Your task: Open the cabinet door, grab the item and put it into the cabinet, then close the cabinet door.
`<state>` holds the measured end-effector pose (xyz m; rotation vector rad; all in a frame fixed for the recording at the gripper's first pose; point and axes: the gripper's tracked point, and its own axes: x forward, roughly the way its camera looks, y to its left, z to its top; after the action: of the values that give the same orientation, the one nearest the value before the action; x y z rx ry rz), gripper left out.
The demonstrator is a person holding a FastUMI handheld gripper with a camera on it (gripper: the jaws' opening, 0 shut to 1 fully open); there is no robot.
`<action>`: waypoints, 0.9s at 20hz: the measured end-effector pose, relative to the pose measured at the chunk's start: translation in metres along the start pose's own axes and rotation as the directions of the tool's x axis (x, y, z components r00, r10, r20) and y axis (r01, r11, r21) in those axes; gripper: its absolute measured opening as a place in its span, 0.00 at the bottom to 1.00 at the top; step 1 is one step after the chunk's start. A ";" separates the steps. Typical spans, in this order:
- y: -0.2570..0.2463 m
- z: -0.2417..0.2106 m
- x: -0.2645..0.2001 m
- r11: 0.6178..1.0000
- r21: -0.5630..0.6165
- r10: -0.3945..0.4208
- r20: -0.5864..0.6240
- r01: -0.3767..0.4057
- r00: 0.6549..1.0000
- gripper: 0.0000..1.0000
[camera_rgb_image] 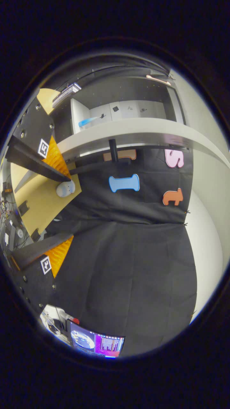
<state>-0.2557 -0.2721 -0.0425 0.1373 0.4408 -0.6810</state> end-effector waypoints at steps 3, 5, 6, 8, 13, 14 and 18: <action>0.008 -0.003 -0.005 0.999 0.015 0.045 -0.006 -0.045 0.999 0.96; 0.015 -0.004 -0.007 0.997 0.002 0.078 -0.010 -0.078 0.997 0.95; 0.021 -0.005 -0.009 0.995 -0.003 0.103 -0.014 -0.103 0.995 0.95; 0.036 -0.008 -0.013 0.988 -0.004 0.156 -0.027 -0.156 0.987 0.96; 0.078 -0.018 -0.021 0.949 -0.011 0.314 -0.065 -0.316 0.947 0.96; 0.090 -0.020 -0.023 0.936 -0.012 0.350 -0.075 -0.352 0.934 0.96; 0.133 -0.028 -0.028 0.874 -0.004 0.482 -0.101 -0.485 0.870 0.96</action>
<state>-0.2000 -0.1456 -0.0585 0.2452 0.4856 -0.1711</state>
